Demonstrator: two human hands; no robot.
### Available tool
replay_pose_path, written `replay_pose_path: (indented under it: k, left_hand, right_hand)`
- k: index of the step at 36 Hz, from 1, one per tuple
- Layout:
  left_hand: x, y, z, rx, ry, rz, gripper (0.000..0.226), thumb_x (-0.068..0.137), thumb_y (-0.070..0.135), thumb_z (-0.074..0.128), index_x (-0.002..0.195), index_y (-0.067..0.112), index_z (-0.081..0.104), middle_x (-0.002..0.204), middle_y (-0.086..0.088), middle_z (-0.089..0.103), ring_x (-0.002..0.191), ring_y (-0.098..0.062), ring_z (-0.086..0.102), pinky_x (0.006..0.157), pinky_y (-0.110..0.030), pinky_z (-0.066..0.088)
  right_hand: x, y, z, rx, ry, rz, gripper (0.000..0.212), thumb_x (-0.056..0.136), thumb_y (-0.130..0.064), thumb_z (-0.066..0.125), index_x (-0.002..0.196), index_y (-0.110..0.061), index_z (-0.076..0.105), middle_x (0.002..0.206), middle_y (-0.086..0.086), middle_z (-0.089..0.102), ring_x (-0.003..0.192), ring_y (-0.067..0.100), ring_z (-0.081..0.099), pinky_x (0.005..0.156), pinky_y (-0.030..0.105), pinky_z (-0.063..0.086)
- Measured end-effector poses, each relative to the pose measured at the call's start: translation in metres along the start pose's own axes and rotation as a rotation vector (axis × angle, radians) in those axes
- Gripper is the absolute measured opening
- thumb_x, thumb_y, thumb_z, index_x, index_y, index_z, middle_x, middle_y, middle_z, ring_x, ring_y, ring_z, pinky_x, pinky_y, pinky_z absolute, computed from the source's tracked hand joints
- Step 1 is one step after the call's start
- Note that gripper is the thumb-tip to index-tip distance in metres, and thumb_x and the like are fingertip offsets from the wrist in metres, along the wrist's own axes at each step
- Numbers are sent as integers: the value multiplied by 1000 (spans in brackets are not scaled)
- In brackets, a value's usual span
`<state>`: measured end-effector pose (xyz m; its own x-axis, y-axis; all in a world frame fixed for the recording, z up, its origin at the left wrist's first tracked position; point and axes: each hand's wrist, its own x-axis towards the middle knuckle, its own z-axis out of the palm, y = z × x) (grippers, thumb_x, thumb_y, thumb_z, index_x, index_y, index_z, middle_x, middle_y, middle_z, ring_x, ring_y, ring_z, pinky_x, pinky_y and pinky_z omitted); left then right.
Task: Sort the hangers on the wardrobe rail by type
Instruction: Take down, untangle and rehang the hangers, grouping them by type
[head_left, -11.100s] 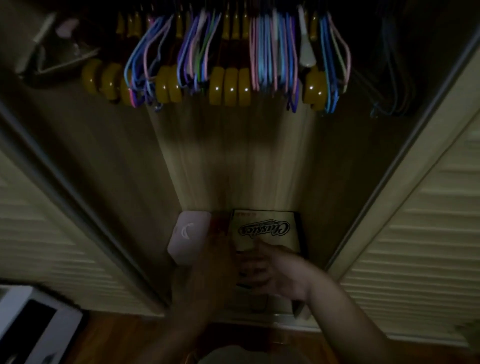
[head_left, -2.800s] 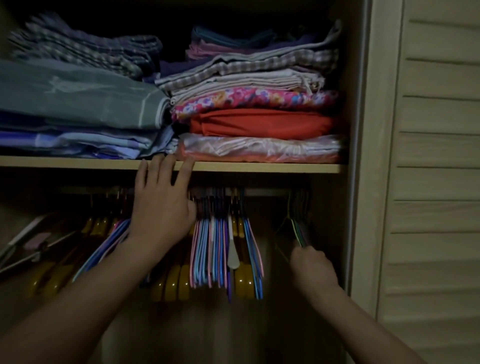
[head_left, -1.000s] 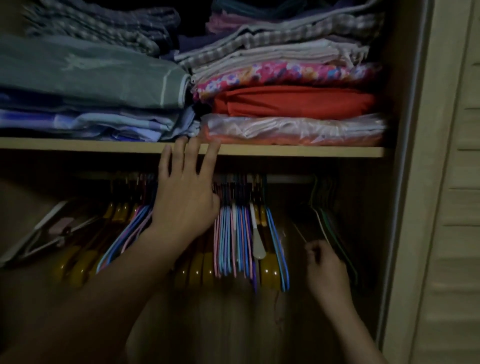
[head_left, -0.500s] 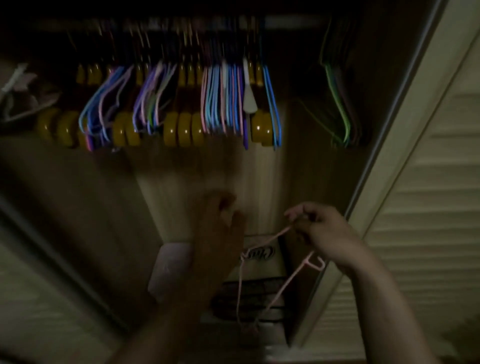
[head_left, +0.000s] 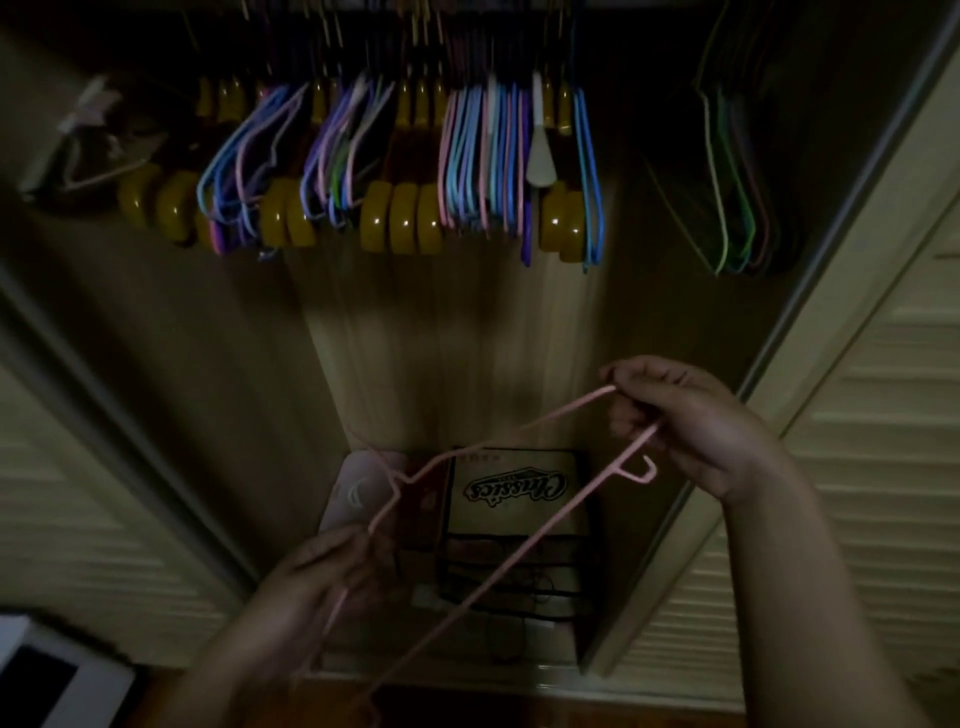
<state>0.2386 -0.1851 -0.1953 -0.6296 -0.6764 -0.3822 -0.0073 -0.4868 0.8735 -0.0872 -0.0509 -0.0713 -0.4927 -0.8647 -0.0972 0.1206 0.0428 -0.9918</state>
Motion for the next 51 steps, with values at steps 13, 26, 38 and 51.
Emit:
replay_pose_path:
  k: [13,26,38,51]
  left_hand:
    - [22,8,2,-185,147,-162,14,100,12,45,94,11,57,69,-8,55,68,-23,64,66,-34,52]
    - [52,32,87,-23,223,-159,35,102,19,51,132,1,54,93,-14,63,80,-30,63,64,-39,55]
    - [39,68,119,360,28,101,23,95,8,62,114,16,72,97,-3,75,97,-25,68,86,-39,55]
    - [-9,306,171,1047,605,1470,48,94,20,55,141,18,49,141,-7,45,132,-19,41,110,-25,32]
  right_hand:
    - [-7,96,60,-510,-120,355,7,100,-24,55,103,-26,61,107,2,64,93,10,60,82,30,54]
    - [-26,95,99,-632,-394,298,19,97,-34,56,89,-20,67,77,-9,63,69,1,59,64,18,42]
    - [-7,74,52,-1105,111,350,18,93,-14,53,101,-7,67,88,8,64,94,27,67,56,20,39]
    - [-21,-82,14,-1016,655,-59,22,102,-28,45,92,-16,60,78,4,57,73,25,57,65,30,44]
